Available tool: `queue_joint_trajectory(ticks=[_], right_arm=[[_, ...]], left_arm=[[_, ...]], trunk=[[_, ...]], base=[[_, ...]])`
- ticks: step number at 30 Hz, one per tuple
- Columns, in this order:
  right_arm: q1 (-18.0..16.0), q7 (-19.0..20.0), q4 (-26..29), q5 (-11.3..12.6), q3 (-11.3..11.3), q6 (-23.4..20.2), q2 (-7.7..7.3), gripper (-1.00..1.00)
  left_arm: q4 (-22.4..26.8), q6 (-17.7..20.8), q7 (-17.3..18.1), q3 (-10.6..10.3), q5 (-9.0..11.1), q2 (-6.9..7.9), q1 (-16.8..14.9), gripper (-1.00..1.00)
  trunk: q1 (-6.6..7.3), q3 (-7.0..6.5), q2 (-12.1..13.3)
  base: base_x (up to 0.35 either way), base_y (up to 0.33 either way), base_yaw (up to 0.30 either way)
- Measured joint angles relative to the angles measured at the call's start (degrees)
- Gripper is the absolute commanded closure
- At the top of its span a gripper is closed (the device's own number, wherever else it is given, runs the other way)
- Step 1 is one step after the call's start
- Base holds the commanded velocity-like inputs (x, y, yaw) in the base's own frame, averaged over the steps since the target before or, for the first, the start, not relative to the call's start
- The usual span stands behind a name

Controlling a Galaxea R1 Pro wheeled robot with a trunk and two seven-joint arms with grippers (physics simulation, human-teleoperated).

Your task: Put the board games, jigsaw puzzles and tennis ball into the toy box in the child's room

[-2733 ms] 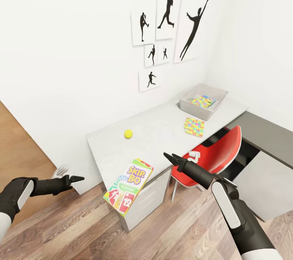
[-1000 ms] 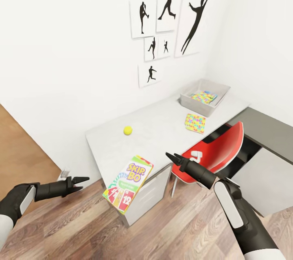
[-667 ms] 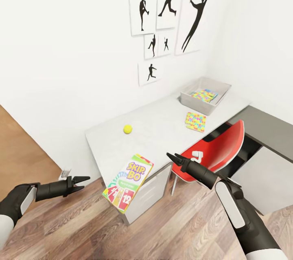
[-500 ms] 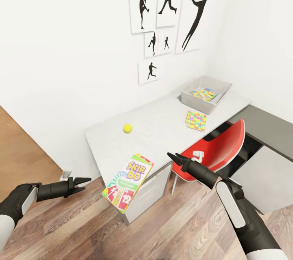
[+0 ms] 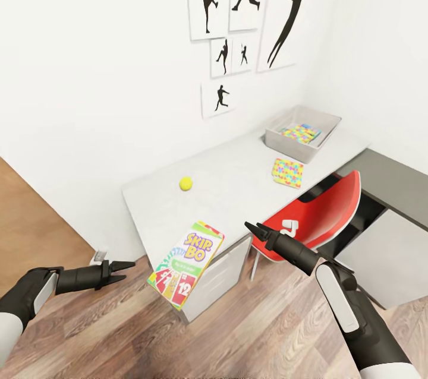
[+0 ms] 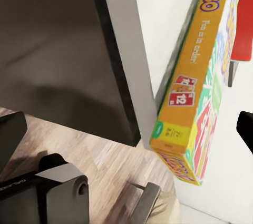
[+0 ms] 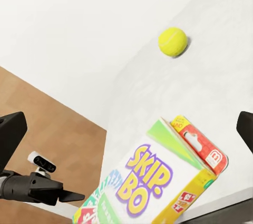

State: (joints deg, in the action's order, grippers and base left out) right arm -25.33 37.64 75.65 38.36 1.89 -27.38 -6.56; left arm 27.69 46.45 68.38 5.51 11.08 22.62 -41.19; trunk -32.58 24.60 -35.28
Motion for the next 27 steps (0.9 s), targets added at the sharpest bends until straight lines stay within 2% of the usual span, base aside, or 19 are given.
queue_joint_trajectory(ticks=[2,9,13,19,27], right_arm=[[0.0,0.0,0.0,0.0,0.0,0.0,0.00,-1.00],[0.0,0.0,0.0,0.0,0.0,0.0,0.00,-1.00],[0.0,0.0,0.0,0.0,0.0,0.0,0.00,-1.00],[0.0,0.0,0.0,0.0,0.0,0.1,0.00,-1.00],[0.1,0.0,0.0,0.0,0.0,0.1,0.00,-1.00]], left_arm=[[0.0,0.0,0.0,0.0,0.0,-0.02,0.0,-1.00],[0.0,0.0,0.0,0.0,0.0,-0.12,0.0,-1.00],[0.0,0.0,0.0,-0.6,0.0,-0.37,0.0,-1.00],[0.0,-0.2,0.0,-3.3,0.1,-1.15,0.0,-1.00],[0.0,-0.4,0.0,-3.9,0.1,-1.82,0.0,-1.00]], trunk=[[0.00,0.14,0.0],[-1.53,1.91,-2.8],[-1.54,2.20,-2.8],[-1.54,2.51,-2.8],[-1.55,2.55,-2.8]], base=[[0.000,0.000,0.000],[0.000,0.000,0.000],[0.000,0.000,0.000],[0.000,0.000,0.000],[-0.066,-0.136,0.000]])
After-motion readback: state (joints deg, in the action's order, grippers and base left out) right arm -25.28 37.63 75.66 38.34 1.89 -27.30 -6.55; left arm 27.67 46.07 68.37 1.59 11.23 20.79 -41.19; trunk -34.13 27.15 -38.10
